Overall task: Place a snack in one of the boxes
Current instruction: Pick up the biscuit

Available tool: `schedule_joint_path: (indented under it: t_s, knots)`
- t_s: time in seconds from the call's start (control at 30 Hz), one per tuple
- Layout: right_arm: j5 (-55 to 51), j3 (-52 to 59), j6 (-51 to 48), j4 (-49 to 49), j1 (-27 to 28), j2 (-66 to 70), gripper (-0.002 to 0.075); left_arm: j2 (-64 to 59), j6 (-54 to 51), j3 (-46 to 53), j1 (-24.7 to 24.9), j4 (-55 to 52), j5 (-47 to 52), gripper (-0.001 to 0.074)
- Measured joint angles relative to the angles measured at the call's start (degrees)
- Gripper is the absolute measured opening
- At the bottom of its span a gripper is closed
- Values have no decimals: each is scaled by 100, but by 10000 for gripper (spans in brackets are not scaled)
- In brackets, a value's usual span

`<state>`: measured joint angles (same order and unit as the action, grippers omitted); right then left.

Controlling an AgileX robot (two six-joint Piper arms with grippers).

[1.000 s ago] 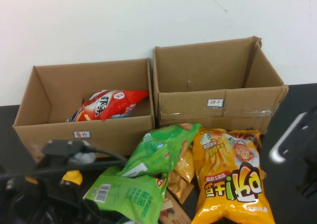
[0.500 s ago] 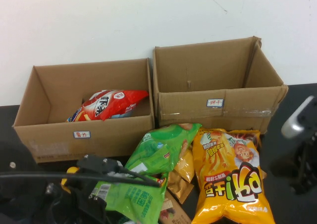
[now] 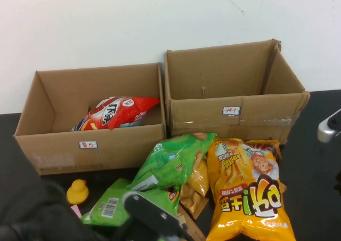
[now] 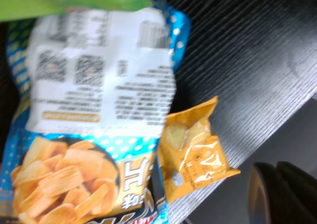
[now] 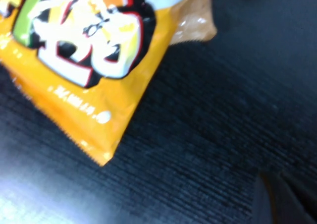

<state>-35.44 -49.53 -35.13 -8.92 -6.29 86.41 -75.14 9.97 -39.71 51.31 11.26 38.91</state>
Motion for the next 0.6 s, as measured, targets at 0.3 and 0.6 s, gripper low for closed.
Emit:
schedule_joint_path:
  t_s: [0.3,0.6]
  knots:
    - [211,58,31,0,0,0,-1,0,3313,0,1574,-2378,-150,-1]
    - [239,58,61,-109,0,11,-1,-559,4572,547,2040,-2595,-600,-1]
